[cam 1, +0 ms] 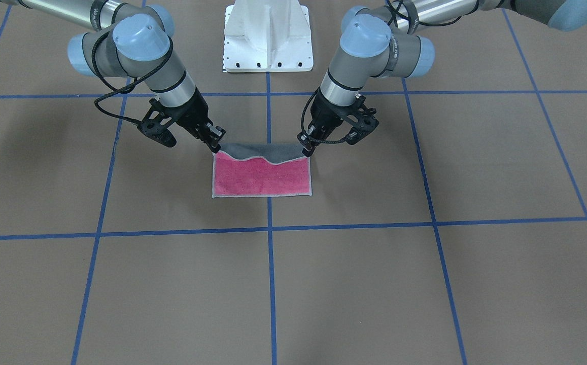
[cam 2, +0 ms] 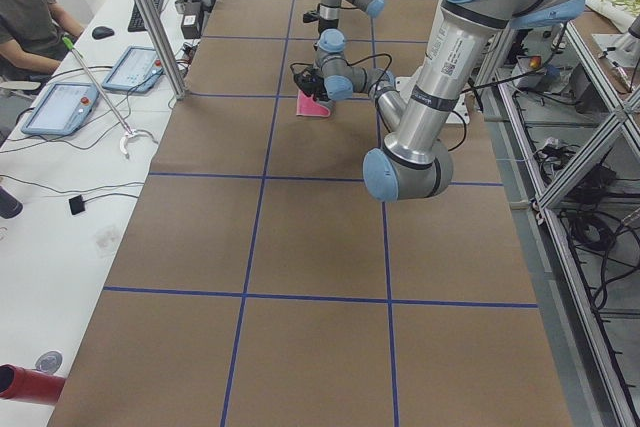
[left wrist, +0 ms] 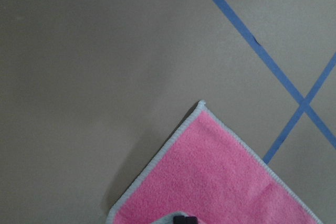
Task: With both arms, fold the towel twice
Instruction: 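Lift the near edge with both grippers and fold it away from the robot, then lay the folded edge onto the far edge with both grippers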
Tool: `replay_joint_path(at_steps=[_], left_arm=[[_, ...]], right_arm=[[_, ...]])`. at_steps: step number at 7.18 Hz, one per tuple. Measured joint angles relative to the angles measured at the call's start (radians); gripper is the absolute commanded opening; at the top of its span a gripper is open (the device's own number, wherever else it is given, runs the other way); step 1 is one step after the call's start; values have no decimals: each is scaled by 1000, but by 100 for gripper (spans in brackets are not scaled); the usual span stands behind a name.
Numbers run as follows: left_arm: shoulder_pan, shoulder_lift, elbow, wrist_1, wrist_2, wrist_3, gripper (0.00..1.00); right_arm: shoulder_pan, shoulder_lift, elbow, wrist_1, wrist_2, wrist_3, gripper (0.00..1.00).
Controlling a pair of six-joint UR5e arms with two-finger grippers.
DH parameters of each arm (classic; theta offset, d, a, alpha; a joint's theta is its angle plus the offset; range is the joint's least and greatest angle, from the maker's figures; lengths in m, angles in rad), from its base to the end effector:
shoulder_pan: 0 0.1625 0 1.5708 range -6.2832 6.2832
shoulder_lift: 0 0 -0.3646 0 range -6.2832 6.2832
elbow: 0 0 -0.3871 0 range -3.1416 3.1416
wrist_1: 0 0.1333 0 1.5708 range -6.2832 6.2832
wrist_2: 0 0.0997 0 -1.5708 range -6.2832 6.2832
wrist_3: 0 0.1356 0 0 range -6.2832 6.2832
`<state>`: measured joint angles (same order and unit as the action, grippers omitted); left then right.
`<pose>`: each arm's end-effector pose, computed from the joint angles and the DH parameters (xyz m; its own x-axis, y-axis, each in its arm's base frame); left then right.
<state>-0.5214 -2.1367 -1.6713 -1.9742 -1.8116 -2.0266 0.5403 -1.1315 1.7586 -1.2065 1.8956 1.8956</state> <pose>0.5248 -0.4179 0.2068 0.2409 -0.6313 -0.7371 0.4548 0.7444 -0.4889 -0.4945 -0.4016 0.2523 0.3625 0.5701 0.7373 -0.3948 0.8105 -0.4326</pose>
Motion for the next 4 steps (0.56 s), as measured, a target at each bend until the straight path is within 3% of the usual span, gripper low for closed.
replay_joint_path(at_steps=[4], left_arm=[[-21,-39,72,-3,0,3,0]], right_arm=[[19,42,-70,5,0,-5,0]])
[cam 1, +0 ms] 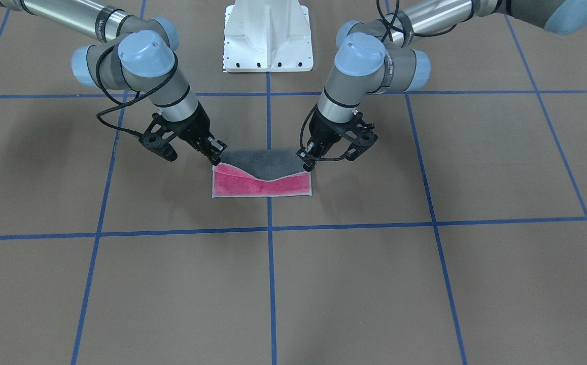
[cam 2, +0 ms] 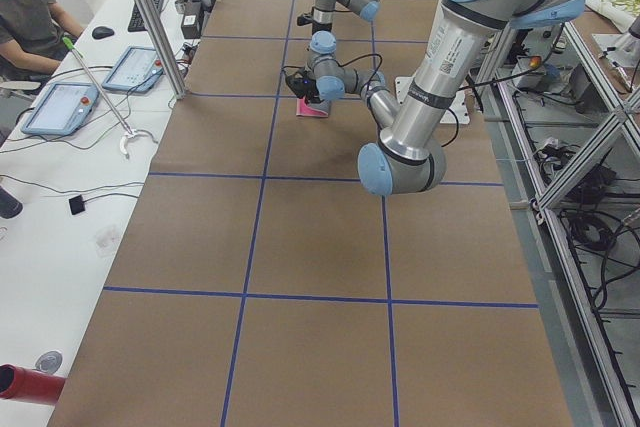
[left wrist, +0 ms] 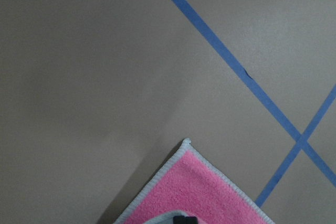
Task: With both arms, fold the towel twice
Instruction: 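Lay the folded edge onto the far edge with both grippers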
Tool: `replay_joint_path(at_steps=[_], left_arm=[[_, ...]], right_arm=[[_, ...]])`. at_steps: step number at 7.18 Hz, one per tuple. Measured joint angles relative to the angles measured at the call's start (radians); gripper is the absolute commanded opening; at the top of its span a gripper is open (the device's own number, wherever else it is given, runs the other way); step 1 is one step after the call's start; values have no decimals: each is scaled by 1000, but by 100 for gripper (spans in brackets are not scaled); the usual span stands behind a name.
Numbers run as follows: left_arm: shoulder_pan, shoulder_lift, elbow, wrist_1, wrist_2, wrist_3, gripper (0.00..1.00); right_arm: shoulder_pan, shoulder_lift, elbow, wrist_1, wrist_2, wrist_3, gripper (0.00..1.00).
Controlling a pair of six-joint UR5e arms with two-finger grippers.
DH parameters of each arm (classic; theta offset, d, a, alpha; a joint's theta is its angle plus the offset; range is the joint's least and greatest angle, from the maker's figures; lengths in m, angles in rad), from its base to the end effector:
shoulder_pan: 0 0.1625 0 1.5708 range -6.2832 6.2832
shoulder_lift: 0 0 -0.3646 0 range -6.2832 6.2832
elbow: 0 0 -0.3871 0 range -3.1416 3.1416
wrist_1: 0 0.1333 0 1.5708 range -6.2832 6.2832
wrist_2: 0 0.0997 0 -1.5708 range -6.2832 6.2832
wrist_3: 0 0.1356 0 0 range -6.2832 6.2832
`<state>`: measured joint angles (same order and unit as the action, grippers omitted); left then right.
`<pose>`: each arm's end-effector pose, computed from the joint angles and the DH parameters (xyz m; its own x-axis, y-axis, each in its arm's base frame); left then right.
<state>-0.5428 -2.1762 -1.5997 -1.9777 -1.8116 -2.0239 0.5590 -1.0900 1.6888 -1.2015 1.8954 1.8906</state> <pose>0.5329 -0.4394 0.2134 0.2465 -0.6452 -0.7232 0.4819 0.7290 -0.4861 -0.5039 -0.4215 0.2583 0.3682 0.5818 0.7252 -0.4168 0.8005 -0.4306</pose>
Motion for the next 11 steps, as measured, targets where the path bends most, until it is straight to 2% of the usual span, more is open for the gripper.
replay_joint_path(at_steps=[11], left_arm=[[-11,-28,73,-24,0,6,0]], right_arm=[[25,44,-75,2,1,-11,0]])
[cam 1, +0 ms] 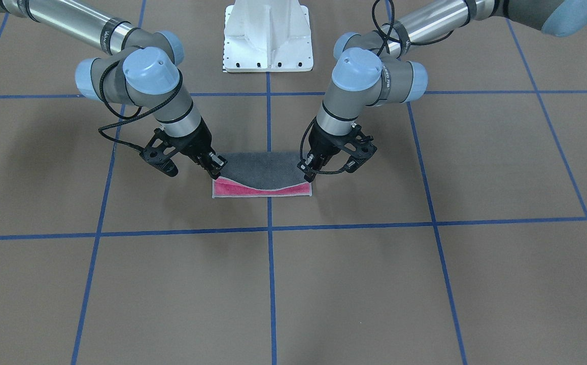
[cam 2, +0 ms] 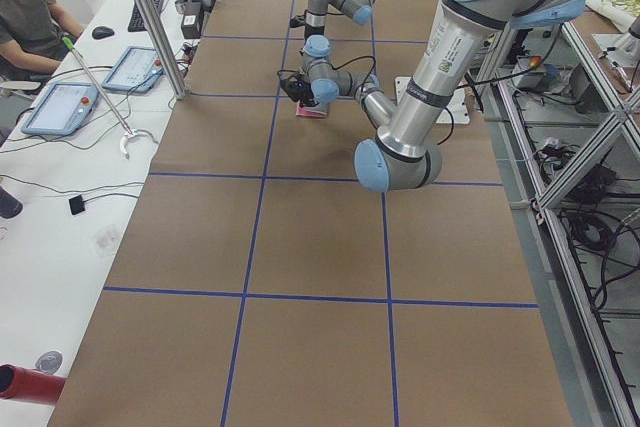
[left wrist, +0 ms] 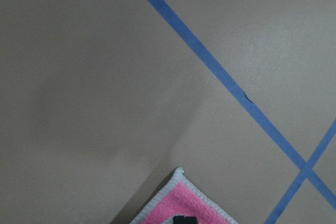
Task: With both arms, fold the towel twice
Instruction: 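Lay the folded edge onto the far edge with both grippers, then open both grippers and release the folded towel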
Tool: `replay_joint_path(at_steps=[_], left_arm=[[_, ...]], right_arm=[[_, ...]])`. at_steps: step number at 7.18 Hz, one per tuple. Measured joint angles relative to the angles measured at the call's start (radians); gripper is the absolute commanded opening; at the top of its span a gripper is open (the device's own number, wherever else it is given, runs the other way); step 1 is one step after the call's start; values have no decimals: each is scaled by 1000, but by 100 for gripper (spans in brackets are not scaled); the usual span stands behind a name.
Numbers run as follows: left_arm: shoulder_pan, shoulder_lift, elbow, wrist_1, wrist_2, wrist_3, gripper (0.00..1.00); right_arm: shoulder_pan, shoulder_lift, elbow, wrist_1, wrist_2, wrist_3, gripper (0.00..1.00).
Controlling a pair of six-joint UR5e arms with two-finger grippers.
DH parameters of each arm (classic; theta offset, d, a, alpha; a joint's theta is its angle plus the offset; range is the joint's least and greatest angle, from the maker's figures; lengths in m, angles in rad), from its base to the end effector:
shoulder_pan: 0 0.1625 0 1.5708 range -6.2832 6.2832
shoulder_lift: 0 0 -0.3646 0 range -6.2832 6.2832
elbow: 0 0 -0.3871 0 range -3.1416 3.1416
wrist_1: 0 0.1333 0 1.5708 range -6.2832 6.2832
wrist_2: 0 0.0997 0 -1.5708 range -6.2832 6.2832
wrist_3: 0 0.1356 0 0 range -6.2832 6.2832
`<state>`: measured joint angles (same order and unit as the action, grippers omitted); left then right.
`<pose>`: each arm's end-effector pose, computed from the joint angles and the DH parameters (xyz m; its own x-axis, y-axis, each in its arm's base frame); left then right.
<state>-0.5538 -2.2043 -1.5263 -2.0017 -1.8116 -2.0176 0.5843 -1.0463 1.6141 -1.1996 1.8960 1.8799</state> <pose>0.5441 -0.4551 0.2253 0.2555 -0.6513 -0.7145 0.4971 0.7223 -0.4807 -0.5105 -0.4455 0.2653 0.3757 0.5940 0.7113 -0.4429 0.7893 -0.4252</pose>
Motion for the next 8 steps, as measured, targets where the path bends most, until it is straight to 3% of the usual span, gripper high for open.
replay_joint_path(at_steps=[3,4,6,7,8], left_arm=[[-1,0,1,0,0,4,0],[-1,0,2,0,0,5,0],[-1,0,5,-1,0,5,29],[-2,0,6,-1,0,5,37],[-2,0,6,-3,1,5,41]], right_arm=[[1,0,-2,0,-1,-9,0],[3,0,-3,1,-1,-10,9],[6,0,-4,1,-1,-10,33],[7,0,-5,1,-2,-10,43],[7,0,-5,2,-2,-10,44]])
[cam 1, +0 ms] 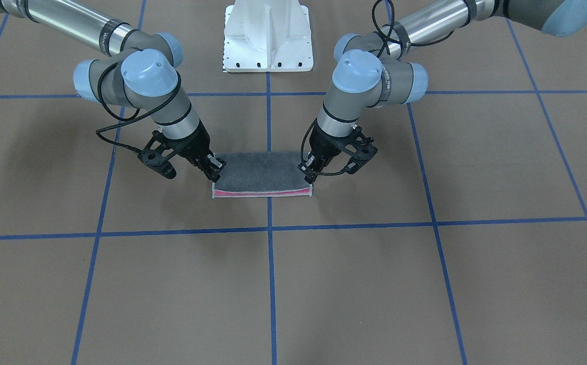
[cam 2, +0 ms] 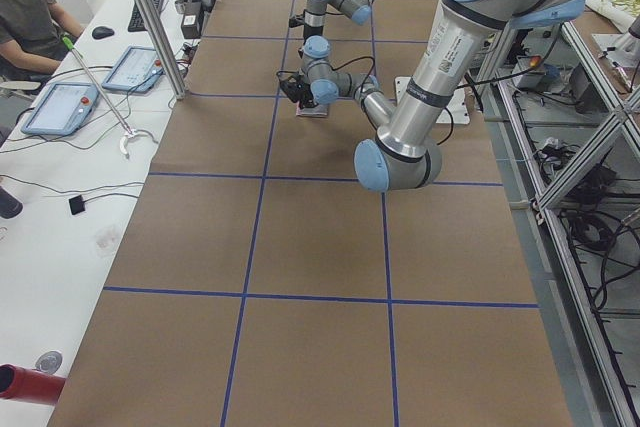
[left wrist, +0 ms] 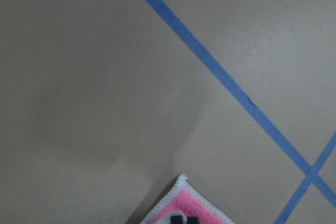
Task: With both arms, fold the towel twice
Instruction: 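Open both grippers and release the folded towel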
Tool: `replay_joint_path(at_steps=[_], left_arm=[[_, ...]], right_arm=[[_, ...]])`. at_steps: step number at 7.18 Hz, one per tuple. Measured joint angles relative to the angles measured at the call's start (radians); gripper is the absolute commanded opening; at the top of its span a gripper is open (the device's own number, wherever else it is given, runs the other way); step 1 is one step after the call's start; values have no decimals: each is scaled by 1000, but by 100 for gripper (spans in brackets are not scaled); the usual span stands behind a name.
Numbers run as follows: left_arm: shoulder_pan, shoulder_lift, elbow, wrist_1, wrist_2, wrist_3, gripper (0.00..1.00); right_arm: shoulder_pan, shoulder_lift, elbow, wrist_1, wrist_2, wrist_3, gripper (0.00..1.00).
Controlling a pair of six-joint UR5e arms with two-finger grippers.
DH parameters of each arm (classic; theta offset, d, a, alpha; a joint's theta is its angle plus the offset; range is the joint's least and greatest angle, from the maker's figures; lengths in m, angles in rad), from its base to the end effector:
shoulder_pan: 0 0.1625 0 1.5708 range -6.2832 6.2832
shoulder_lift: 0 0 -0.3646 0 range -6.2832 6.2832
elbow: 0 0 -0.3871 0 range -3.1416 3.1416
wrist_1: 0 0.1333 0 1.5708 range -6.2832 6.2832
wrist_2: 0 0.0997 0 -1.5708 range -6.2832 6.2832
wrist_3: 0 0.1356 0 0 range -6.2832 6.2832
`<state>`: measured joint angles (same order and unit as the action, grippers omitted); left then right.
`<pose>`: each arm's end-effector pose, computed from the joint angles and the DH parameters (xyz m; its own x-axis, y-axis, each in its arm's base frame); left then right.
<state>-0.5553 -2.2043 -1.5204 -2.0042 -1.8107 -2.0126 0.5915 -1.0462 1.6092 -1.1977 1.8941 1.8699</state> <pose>0.5445 -0.4567 0.2278 0.2588 -0.6493 -0.7152 0.4990 0.7238 -0.4766 -0.5080 -0.4499 0.2674 0.3771 0.5899 0.7140 -0.4473 0.7910 -0.4173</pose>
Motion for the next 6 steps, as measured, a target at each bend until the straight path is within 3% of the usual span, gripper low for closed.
replay_joint_path(at_steps=[4,6], left_arm=[[-8,0,-4,-30,-1,0,45],[-15,0,-9,-41,-4,0,55]], right_arm=[[2,1,3,13,-1,25,46],[-4,-9,12,20,-2,179,56]])
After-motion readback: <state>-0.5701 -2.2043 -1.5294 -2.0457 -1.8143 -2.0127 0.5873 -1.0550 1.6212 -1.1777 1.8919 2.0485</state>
